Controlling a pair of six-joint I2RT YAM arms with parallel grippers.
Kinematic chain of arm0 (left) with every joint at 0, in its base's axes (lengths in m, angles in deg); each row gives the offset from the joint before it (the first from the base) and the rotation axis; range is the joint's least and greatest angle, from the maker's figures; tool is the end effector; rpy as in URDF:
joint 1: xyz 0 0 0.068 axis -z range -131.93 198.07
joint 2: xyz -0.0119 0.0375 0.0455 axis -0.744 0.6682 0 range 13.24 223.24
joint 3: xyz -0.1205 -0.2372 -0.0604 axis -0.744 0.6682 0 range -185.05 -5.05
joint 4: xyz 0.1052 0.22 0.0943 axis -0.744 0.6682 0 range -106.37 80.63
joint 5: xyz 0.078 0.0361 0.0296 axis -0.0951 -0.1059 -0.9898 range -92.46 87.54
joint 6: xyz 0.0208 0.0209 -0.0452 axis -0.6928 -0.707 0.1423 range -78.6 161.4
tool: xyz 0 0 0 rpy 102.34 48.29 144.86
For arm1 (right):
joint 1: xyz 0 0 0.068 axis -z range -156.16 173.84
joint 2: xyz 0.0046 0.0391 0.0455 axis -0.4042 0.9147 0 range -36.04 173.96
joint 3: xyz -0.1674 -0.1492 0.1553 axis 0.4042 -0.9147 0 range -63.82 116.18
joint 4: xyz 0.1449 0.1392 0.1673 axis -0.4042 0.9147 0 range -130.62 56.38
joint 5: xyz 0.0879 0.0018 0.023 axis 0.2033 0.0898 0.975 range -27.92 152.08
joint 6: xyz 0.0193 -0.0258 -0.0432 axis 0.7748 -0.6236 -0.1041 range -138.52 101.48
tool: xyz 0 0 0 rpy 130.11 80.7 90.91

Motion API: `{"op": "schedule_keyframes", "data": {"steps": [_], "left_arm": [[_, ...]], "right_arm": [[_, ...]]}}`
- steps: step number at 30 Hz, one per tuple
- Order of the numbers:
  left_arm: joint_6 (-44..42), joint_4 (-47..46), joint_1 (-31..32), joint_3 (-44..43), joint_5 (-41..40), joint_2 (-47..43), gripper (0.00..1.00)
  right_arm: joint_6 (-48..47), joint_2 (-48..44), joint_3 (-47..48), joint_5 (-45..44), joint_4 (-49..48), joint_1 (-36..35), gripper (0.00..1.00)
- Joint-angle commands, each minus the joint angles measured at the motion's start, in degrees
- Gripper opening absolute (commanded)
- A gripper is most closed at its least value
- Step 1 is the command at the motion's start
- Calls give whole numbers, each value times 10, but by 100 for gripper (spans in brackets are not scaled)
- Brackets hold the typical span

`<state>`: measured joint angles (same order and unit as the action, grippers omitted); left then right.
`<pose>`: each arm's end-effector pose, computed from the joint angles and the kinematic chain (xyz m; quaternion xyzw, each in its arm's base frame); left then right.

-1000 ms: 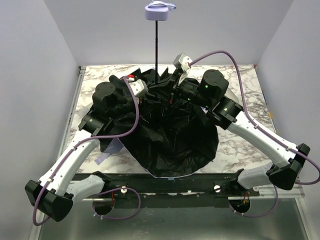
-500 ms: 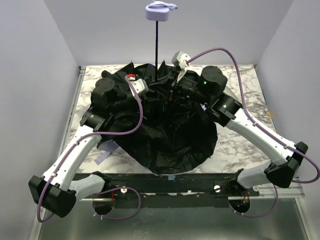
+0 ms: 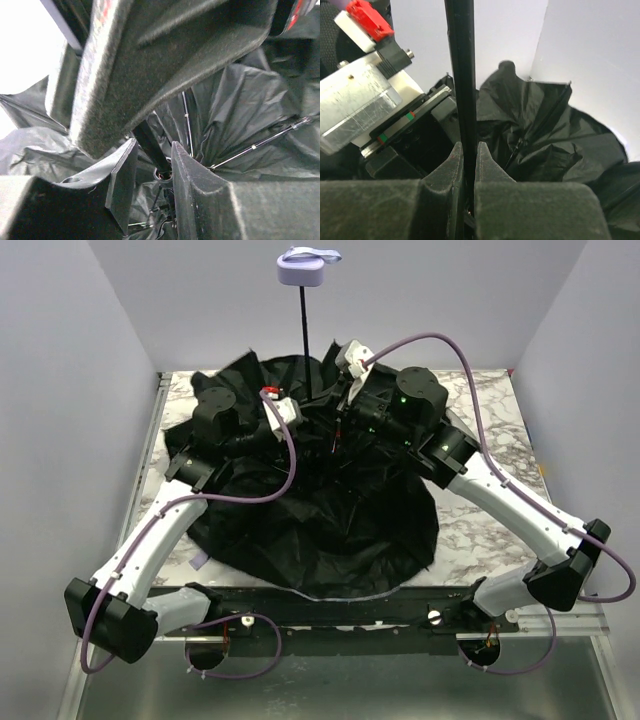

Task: Open the umbrella

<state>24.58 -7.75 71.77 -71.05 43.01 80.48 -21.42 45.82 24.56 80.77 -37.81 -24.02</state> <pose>0.2293 -0.1285 0.3947 0.4778 0.5760 -0.3308 0.5749 0.2108 0.2499 0.4691 -0.3963 0.5589 0.3780 0.6227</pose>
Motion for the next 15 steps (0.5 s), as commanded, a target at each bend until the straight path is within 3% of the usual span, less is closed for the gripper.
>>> {"op": "schedule_keyframes", "data": {"steps": [1, 15], "left_arm": [[-22, 120, -14, 37, -74, 57, 35], [16, 63, -36, 11, -78, 88, 33]], "right_arm": [[13, -45, 96, 6, -218, -5, 0], [9, -62, 64, -18, -221, -5, 0]]}}
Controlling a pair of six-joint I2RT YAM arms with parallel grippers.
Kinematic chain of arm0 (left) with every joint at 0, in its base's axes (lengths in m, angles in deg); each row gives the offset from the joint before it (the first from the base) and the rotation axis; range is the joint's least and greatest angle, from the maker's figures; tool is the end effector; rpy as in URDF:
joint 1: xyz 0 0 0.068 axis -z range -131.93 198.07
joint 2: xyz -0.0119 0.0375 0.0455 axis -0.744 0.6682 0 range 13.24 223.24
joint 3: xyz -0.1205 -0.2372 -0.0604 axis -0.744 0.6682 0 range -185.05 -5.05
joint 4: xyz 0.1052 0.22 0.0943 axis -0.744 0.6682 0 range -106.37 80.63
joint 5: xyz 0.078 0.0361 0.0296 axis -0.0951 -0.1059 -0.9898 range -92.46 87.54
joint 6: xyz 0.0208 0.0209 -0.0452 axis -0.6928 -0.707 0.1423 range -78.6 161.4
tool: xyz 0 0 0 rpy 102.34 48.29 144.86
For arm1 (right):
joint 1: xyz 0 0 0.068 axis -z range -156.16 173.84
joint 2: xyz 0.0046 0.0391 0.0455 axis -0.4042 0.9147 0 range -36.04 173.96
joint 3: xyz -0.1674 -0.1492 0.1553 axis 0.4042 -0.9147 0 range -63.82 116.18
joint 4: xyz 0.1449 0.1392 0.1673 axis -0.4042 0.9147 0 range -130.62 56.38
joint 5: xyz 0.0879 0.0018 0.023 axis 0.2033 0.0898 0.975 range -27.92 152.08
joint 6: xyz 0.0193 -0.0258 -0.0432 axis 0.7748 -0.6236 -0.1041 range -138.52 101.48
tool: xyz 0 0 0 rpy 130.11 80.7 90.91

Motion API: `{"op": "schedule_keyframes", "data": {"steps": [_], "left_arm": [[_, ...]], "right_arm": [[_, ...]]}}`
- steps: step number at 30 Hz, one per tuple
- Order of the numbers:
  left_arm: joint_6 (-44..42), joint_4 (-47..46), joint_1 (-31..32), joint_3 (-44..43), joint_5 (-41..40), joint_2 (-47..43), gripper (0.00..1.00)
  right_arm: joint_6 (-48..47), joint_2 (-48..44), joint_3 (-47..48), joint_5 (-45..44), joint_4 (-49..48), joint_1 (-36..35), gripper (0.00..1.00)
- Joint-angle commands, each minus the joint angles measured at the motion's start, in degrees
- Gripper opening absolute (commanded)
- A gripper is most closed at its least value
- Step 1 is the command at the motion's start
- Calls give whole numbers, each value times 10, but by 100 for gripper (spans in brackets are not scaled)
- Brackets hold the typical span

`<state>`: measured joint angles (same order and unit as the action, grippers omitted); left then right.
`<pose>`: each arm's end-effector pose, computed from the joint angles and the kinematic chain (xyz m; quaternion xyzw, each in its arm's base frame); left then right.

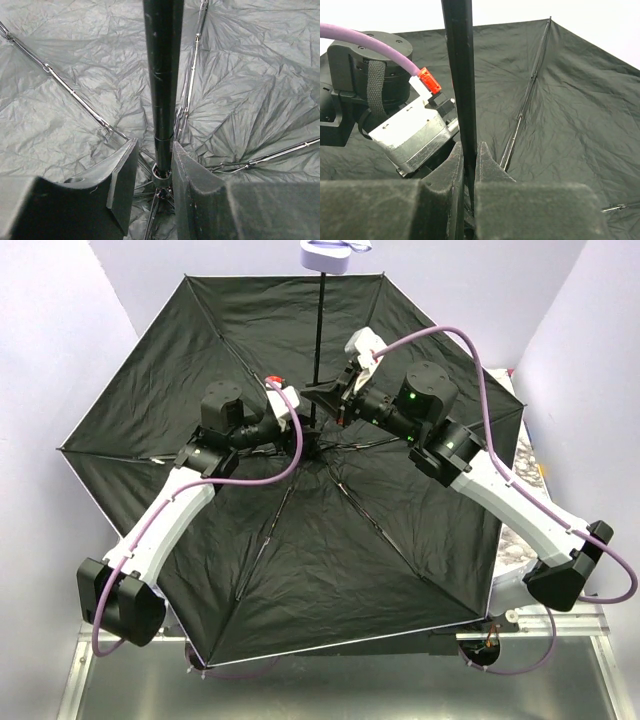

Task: Open the umbrella

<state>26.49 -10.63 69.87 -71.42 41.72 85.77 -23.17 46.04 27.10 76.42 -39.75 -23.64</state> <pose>0.2583 -0.1301 0.3782 0.4515 0.6084 -0.3266 0.5651 0.2124 0.2447 0.4869 -0.3707 0.5435 0.3497 0.6670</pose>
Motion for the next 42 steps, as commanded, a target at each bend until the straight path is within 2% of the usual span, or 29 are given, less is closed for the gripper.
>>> {"op": "schedule_keyframes", "data": {"steps": [1, 4, 9, 20, 28, 33, 36, 37, 38, 42], "left_arm": [[-3, 92, -17, 10, -61, 32, 32], [7, 84, -17, -4, -46, 17, 32], [30, 74, -12, -27, -24, -13, 19], [43, 65, 12, -59, -26, -43, 28], [36, 82, 16, -63, -43, -39, 26], [17, 95, 16, -60, -53, -36, 2], [-20, 105, 14, -64, -71, -41, 0], [-28, 113, 13, -75, -66, -43, 0], [-31, 116, 13, -84, -64, -46, 0], [-36, 111, 13, -126, -65, -55, 0]], "right_arm": [[28, -68, 28, 29, -200, -9, 0], [32, -75, 1, 37, -196, -9, 0], [43, -79, -33, 47, -194, -9, 0], [77, -74, -61, 81, -178, -9, 0], [84, -72, -60, 91, -171, -9, 0], [86, -78, -65, 88, -173, -9, 0], [65, -83, -66, 72, -159, -9, 0], [60, -85, -69, 66, -149, -9, 1], [58, -90, -74, 57, -142, -9, 8], [35, -115, -111, 32, -116, -9, 46]]}}
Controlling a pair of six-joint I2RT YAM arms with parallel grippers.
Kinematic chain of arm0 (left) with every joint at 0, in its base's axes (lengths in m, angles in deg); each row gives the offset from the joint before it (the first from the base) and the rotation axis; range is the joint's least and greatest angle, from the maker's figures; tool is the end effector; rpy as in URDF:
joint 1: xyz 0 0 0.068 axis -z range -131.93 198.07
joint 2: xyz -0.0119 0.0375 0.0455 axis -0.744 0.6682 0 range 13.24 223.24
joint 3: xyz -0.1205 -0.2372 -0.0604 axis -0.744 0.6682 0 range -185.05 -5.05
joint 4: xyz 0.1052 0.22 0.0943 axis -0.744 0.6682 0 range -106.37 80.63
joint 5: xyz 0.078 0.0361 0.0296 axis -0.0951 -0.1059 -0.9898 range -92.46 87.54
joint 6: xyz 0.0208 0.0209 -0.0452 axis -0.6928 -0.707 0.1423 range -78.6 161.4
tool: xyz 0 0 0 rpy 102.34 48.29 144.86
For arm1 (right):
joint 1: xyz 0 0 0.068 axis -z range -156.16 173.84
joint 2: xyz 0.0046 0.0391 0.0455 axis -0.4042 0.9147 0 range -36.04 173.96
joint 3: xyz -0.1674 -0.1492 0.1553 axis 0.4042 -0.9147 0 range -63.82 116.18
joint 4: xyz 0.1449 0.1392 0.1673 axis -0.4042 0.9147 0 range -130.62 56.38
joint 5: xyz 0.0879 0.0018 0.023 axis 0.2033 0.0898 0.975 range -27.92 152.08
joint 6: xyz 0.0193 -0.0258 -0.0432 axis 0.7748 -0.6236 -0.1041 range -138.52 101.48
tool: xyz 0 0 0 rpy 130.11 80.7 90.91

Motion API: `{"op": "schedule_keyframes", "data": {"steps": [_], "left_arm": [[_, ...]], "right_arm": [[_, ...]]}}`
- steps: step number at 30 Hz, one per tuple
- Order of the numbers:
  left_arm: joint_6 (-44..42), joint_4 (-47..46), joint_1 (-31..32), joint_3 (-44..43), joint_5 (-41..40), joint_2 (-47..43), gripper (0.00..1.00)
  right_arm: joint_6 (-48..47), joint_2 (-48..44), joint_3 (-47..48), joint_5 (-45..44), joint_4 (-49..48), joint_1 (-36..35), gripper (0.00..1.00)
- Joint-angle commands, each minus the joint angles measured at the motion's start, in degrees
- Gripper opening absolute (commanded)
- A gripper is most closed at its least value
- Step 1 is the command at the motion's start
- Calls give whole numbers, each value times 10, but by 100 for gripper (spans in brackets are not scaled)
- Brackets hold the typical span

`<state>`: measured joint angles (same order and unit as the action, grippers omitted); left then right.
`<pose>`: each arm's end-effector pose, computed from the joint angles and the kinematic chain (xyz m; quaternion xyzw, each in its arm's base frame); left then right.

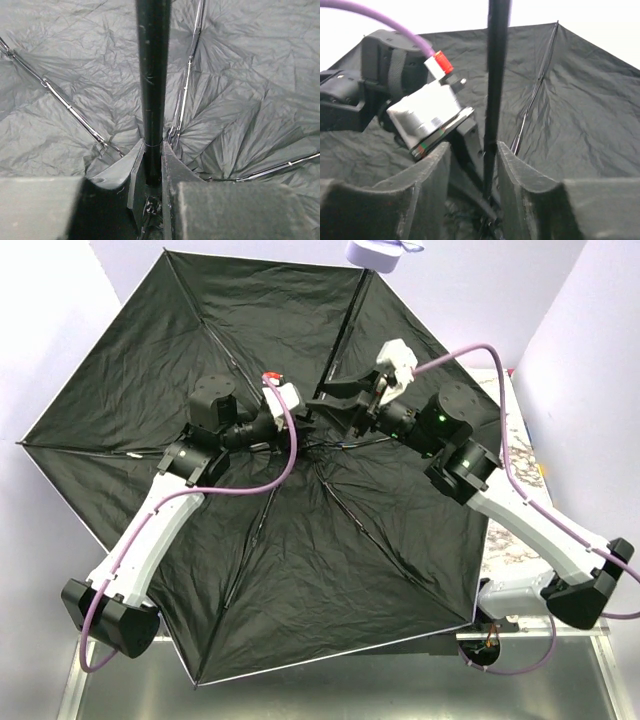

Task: Open the umbrella

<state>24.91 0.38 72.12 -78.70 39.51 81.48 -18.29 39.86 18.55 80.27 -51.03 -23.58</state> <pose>0.2267 -0.1273 0.4218 0.4631 0.5989 -0.3154 0.5722 0.1918 0.2251 0.4880 -0.3518 0.4882 0.4066 0.6875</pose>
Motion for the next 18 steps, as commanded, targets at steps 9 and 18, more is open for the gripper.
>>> {"op": "schedule_keyframes", "data": {"steps": [9, 18], "left_arm": [[-65, -6, -45, -138, -59, -17, 0], [-320, -80, -55, -116, -147, -57, 0]], "right_arm": [[-56, -125, -103, -57, 94, -10, 87], [-82, -144, -131, -96, 170, 29, 87]]}}
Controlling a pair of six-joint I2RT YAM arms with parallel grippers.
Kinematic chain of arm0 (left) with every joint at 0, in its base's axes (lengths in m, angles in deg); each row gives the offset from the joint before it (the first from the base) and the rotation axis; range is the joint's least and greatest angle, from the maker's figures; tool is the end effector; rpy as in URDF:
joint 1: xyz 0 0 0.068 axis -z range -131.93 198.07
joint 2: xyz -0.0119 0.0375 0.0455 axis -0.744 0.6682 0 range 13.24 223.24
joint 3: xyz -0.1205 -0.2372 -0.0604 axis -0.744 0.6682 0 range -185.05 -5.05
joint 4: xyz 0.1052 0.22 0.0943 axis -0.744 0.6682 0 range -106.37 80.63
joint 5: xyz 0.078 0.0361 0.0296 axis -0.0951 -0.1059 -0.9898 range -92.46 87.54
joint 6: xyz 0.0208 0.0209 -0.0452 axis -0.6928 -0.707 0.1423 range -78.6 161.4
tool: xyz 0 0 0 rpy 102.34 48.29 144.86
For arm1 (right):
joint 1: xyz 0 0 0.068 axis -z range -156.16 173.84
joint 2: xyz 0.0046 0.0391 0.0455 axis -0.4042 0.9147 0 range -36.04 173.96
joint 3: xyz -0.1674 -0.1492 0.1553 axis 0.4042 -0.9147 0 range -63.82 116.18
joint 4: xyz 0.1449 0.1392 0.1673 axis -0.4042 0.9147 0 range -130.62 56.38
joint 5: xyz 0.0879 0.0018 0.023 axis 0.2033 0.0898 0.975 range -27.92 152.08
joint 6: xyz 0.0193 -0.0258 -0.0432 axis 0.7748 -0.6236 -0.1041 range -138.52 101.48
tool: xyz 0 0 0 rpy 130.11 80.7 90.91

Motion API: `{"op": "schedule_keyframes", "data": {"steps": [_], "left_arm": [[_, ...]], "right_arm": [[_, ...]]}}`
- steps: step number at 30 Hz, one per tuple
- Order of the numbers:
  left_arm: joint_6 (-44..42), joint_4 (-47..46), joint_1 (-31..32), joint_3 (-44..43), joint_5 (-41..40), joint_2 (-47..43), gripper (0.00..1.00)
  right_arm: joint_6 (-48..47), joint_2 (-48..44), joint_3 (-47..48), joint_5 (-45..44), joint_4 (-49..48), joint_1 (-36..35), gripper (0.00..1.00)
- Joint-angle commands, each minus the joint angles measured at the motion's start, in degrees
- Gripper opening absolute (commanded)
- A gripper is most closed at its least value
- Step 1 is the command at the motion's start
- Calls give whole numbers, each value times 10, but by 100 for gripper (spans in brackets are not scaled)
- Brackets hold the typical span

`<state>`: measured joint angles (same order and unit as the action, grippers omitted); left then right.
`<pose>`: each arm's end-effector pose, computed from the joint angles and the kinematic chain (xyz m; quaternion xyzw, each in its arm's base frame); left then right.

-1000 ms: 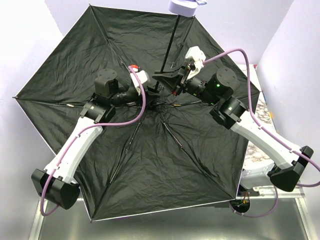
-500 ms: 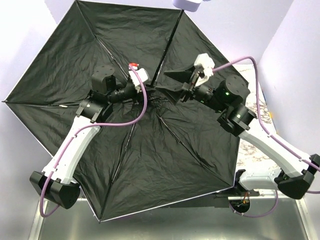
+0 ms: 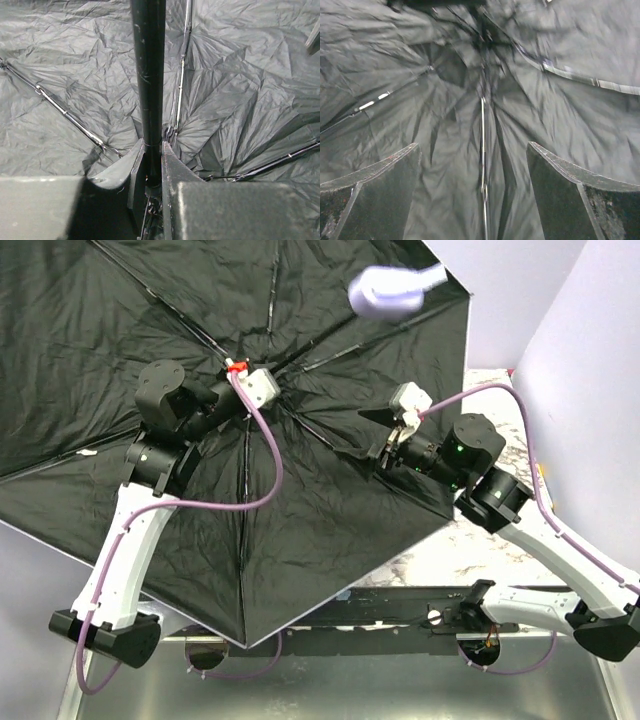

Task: Open the umbrella

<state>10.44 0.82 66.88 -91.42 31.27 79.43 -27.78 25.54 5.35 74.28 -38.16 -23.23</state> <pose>0.2077 -0.0917 0.5013 0.4681 0.5091 -0.1251 0.7113 0.1564 0.1791 0.4472 -0.3858 0.5545 0.3057 0.6710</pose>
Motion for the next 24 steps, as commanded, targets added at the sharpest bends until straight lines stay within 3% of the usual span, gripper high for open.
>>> {"op": "schedule_keyframes", "data": {"steps": [1, 4, 8, 12, 15, 20, 24], "left_arm": [[-204, -91, -3, 14, -73, -41, 0], [-304, -109, -9, 27, -74, -52, 0], [-467, -114, -24, 60, -37, -72, 0], [-615, -122, -38, 97, -4, -90, 0], [-645, -115, -40, 98, -1, -92, 0], [-728, -95, -41, 127, 9, -107, 0], [-766, -76, -41, 148, 16, -117, 0]], "right_arm": [[38, 3, 4, -38, 41, 41, 87], [172, 26, 31, -13, 69, 105, 88], [318, 67, 82, 128, 120, 172, 88], [317, 90, 120, 169, 127, 173, 97], [271, 119, 158, 169, 192, 173, 97], [172, 164, 237, 256, 340, 173, 97], [188, 198, 305, 249, 425, 173, 97]]}}
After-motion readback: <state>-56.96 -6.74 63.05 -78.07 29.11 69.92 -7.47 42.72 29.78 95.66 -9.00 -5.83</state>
